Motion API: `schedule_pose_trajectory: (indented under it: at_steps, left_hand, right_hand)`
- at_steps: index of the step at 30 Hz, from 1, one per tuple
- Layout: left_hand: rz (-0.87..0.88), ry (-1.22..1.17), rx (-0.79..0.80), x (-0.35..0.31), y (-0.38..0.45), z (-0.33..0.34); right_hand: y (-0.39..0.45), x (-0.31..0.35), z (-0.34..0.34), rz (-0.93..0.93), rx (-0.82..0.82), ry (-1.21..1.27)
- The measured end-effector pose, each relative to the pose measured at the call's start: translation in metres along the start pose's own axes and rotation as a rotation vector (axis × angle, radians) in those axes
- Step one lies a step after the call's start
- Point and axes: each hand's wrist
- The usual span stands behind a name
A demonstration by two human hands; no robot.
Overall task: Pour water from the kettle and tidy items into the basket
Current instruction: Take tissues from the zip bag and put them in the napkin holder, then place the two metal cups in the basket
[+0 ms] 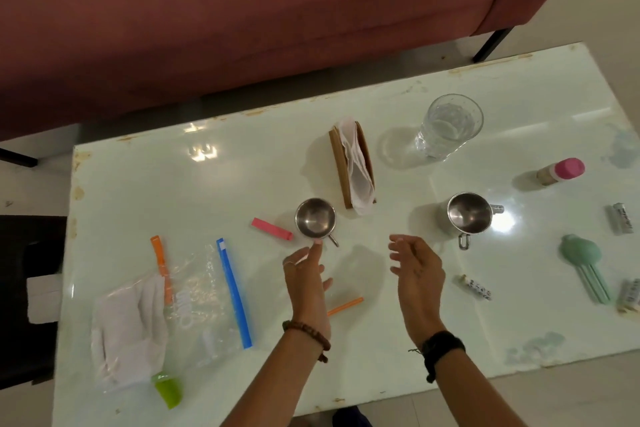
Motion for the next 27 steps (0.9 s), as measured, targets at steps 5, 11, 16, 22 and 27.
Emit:
schedule_pose_trajectory:
  at_steps: [5, 11, 16, 22, 27]
  left_hand:
    - [-0.164, -0.015, 0.084, 0.009, 0.001, 0.025]
    - [-0.145, -0.089, 0.015, 0.007, 0.009, 0.037]
    - [-0.137, -0.072, 0.097, 0.006, 0.015, 0.034]
    - [-0.123, -0.106, 0.154, 0.017, 0.010, 0.022]
    - [-0.058, -0.195, 0.120, 0.017, 0.006, -0.020]
  right_hand:
    - [0.011, -0.015, -0.019, 0.305, -0.353, 0.193]
    - [0.040, -0.010, -0.031, 0.244, -0.404, 0.187]
    - [0.061, -0.003, -0.031, 0.351, -0.358, 0.161]
    - [0.040, -0.003, -0.024, 0.332, -0.393, 0.298]
    - [-0.021, 0.001, 0.001, 0.168, -0.266, 0.280]
Point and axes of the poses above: each hand's wrist, its own y-axis towards the middle knuckle, its own z-axis out of the palm, x = y × z, and after that the axes turned 9 degrees about -x, right-handed
